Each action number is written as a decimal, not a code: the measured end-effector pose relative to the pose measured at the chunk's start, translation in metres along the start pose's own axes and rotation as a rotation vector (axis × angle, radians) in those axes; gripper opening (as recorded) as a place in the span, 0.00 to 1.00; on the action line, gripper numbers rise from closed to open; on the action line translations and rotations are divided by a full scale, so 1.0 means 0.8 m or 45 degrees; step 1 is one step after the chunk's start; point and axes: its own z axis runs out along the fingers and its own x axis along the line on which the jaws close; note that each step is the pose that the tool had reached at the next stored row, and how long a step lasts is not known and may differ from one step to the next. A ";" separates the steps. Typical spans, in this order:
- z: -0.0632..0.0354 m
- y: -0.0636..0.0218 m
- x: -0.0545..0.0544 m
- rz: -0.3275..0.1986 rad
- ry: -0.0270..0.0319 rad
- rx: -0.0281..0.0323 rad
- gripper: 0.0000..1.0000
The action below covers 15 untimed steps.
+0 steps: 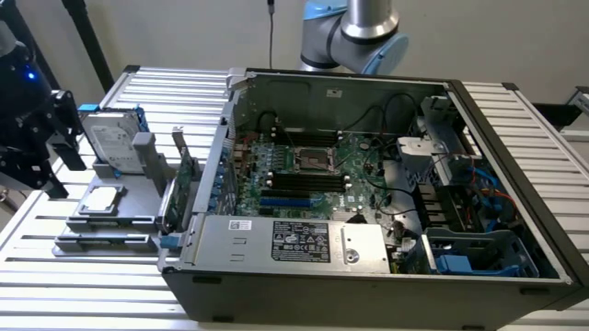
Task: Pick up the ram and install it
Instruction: 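Pick up the ram and move it above insertion slot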
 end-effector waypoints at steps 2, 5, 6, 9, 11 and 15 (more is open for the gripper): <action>0.005 0.000 0.001 -0.002 -0.0001 0.0001 0.54; 0.011 0.000 0.003 -0.004 -0.0002 -0.0003 0.54; 0.014 0.000 0.003 -0.004 0.0000 -0.0009 0.54; 0.016 0.000 0.003 -0.004 0.0001 -0.0016 0.54; 0.016 0.000 0.003 -0.004 0.0002 -0.0017 0.54; 0.016 0.000 0.003 -0.004 0.0000 -0.0014 0.54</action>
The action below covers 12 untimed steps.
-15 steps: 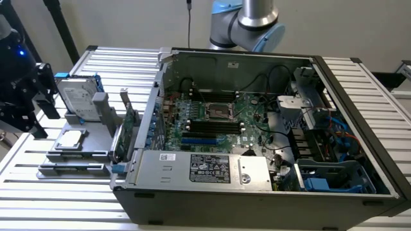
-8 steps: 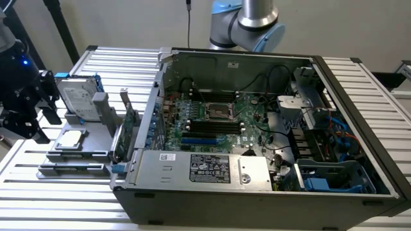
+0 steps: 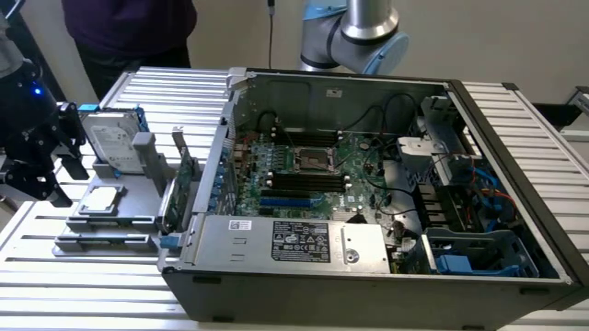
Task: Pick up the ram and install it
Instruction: 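Pick up the ram and move it above insertion slot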
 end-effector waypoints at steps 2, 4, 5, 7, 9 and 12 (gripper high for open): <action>0.000 0.000 0.000 0.000 0.0000 0.0000 0.54; 0.000 0.000 0.000 0.000 0.0000 0.0000 0.54; 0.000 0.000 0.000 0.000 -0.0001 0.0000 0.54; 0.000 0.000 0.000 0.000 0.0000 0.0000 0.54; 0.000 0.000 0.000 0.000 -0.0001 0.0000 0.54; 0.000 0.000 0.000 0.000 0.0000 -0.0001 0.54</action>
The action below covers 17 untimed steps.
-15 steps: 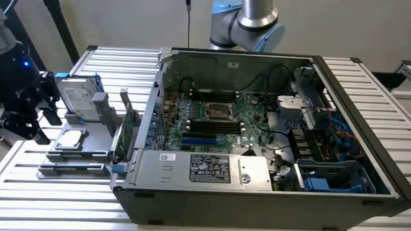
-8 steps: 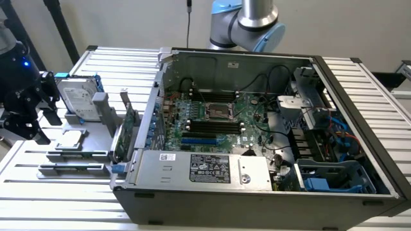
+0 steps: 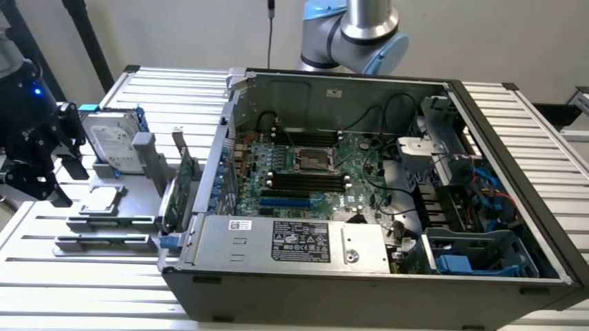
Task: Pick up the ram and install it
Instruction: 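Pick up the ram and move it above insertion slot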
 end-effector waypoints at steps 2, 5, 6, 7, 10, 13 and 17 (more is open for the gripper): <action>0.000 0.000 0.000 0.000 0.0001 -0.0002 0.54; 0.001 0.005 -0.001 0.000 0.0062 -0.0001 0.54; 0.001 0.009 -0.001 0.000 0.0096 0.0008 0.54; 0.001 0.011 -0.001 0.000 0.0125 0.0007 0.54; 0.003 0.014 -0.001 0.000 0.0155 0.0007 0.54; 0.009 0.014 0.000 -0.003 0.0163 0.0009 0.54; 0.018 0.014 0.005 -0.007 0.0164 0.0010 0.54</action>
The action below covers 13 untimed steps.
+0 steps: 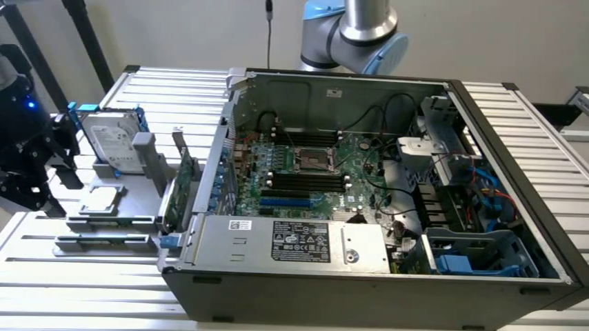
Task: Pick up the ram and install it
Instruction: 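Pick up the ram and move it above insertion slot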
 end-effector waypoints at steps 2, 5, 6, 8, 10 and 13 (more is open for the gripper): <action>0.005 0.000 0.002 -0.002 0.0000 0.0001 0.54; 0.012 0.000 0.004 -0.005 -0.0004 0.0006 0.54; 0.014 0.000 0.005 -0.005 -0.0003 0.0005 0.54; 0.019 0.000 0.006 -0.005 0.0000 0.0001 0.54; 0.023 0.000 0.006 -0.005 -0.0001 0.0003 0.54; 0.030 0.000 0.007 -0.005 -0.0001 0.0003 0.54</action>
